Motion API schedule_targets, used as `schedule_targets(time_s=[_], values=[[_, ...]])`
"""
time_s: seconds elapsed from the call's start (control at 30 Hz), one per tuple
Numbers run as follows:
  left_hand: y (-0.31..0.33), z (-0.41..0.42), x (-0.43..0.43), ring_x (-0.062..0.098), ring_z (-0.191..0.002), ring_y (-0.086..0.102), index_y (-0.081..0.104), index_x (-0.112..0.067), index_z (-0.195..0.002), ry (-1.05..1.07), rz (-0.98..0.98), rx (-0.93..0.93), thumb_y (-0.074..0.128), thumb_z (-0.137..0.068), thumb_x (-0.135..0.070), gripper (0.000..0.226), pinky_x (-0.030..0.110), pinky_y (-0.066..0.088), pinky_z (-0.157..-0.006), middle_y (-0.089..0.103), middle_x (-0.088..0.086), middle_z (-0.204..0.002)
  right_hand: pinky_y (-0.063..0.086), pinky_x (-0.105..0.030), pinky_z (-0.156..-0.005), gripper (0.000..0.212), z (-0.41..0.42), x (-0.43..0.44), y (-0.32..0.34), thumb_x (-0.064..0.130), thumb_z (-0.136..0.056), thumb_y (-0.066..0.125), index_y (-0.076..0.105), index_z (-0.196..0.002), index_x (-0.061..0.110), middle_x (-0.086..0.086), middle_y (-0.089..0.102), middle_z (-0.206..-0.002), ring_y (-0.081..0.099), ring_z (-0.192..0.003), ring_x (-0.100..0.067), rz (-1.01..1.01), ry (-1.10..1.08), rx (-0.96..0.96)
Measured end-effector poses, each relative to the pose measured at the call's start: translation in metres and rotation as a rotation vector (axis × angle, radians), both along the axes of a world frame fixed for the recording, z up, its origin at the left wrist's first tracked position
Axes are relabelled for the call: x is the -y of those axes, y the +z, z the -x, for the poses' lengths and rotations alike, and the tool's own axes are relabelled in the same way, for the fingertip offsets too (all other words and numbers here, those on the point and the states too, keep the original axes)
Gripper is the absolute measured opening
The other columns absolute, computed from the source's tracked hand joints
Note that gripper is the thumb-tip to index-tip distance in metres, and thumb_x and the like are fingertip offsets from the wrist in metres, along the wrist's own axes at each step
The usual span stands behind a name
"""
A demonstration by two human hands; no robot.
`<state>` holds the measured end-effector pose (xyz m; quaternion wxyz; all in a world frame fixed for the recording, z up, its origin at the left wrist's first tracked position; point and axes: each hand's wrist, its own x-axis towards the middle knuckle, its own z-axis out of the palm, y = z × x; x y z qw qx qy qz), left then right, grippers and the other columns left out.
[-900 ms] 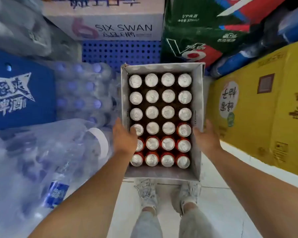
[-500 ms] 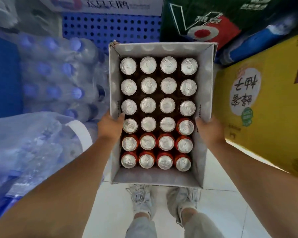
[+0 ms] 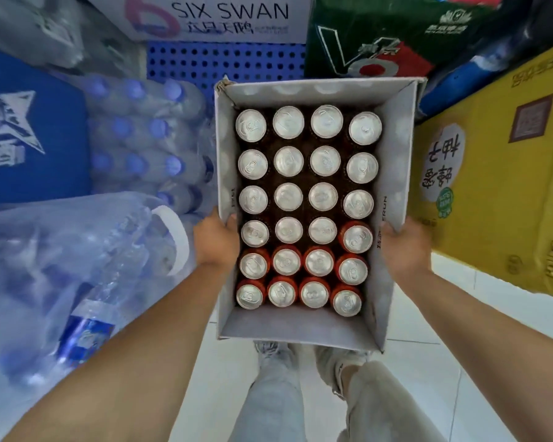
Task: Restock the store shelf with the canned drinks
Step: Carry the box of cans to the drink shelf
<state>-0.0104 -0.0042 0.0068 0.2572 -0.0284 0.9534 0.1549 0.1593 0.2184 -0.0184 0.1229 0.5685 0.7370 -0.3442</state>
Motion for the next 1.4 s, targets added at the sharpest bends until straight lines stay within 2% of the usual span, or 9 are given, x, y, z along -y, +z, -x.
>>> schedule_targets(time_s=[0.2,0.37,0.5,0.67,0.87,1.0,1.13,1.3,1.4], values=[[0.081,-0.021,0.011,0.044,-0.097,0.062,0.064,0.003,-0.107,-0.030,-0.030,0.031,0.056,-0.096,-0.021,0.028,0.044,0.048,-0.081,0.068,0.027,-0.099,0.046,-0.038,-0.075,0.018,-0.017,-0.007,0.091,0.009,-0.093,0.052,0.058,-0.097,-0.007,-0.027,0.066,-0.096,0.062,-0.089,-0.040,-0.031,0.116,0.004],[0.175,-0.051,0.033,0.043,-0.098,0.063,0.064,0.004,-0.106,-0.070,-0.045,0.042,0.057,-0.093,-0.017,0.025,0.044,0.050,-0.084,0.069,0.027,-0.101,0.046,-0.040,-0.070,0.018,-0.048,0.011,0.184,0.010,-0.090,0.051,0.058,-0.100,-0.003,-0.026,0.064,-0.090,0.059,-0.085,-0.043,-0.005,0.134,0.008],[0.249,-0.073,0.060,0.043,-0.096,0.063,0.067,0.003,-0.103,-0.163,0.012,0.060,0.055,-0.093,-0.018,0.025,0.039,0.045,-0.076,0.070,0.025,-0.097,0.045,-0.042,-0.069,0.018,-0.086,0.037,0.259,0.013,-0.090,0.054,0.060,-0.100,0.000,-0.027,0.064,-0.088,0.059,-0.086,-0.044,0.024,0.096,0.029],[0.351,-0.087,0.077,0.044,-0.097,0.060,0.067,0.002,-0.103,-0.319,0.077,0.026,0.055,-0.094,-0.021,0.027,0.037,0.038,-0.073,0.068,0.027,-0.099,0.036,-0.034,-0.064,0.018,-0.135,0.073,0.353,0.014,-0.089,0.059,0.059,-0.097,-0.003,-0.026,0.064,-0.088,0.059,-0.085,-0.041,0.023,-0.036,-0.025],[0.477,-0.120,0.058,0.046,-0.089,0.059,0.065,0.003,-0.088,-0.574,0.020,-0.017,0.054,-0.094,-0.018,0.025,0.037,0.034,-0.069,0.066,0.028,-0.087,0.043,-0.034,-0.062,0.014,-0.216,0.106,0.469,0.014,-0.084,0.060,0.064,-0.093,0.005,-0.018,0.066,-0.081,0.060,-0.077,-0.036,-0.028,-0.257,-0.062],[0.540,-0.159,0.025,0.039,-0.080,0.057,0.062,-0.002,-0.080,-0.721,-0.051,-0.025,0.054,-0.094,-0.019,0.023,0.037,0.035,-0.064,0.062,0.015,-0.075,0.036,-0.030,-0.053,0.011,-0.282,0.115,0.539,0.015,-0.087,0.058,0.062,-0.088,0.005,-0.010,0.060,-0.067,0.057,-0.068,-0.033,-0.033,-0.409,-0.047],[0.571,-0.211,-0.025,0.032,-0.070,0.055,0.057,-0.007,-0.071,-0.826,-0.070,0.032,0.052,-0.091,-0.018,0.023,0.035,0.040,-0.056,0.061,0.008,-0.065,0.036,-0.034,-0.058,0.014,-0.357,0.113,0.571,0.013,-0.086,0.059,0.061,-0.087,-0.001,-0.016,0.065,-0.078,0.058,-0.079,-0.038,-0.064,-0.597,-0.039],[0.587,-0.309,-0.107,0.021,-0.054,0.046,0.051,-0.004,-0.066,-0.977,-0.098,0.100,0.051,-0.090,-0.015,0.026,0.030,0.034,-0.048,0.055,0.005,-0.055,0.035,-0.032,-0.059,0.008,-0.464,0.096,0.595,0.011,-0.085,0.059,0.060,-0.078,0.007,-0.001,0.056,-0.062,0.053,-0.070,-0.033,-0.091,-0.777,-0.020],[0.594,-0.381,-0.159,0.016,-0.052,0.046,0.055,-0.004,-0.071,-1.098,-0.085,0.117,0.052,-0.091,-0.017,0.024,0.027,0.033,-0.045,0.055,0.003,-0.058,0.043,-0.035,-0.060,0.008,-0.534,0.079,0.598,0.008,-0.083,0.060,0.060,-0.077,0.003,-0.007,0.061,-0.065,0.058,-0.071,-0.035,-0.118,-0.888,-0.039]])
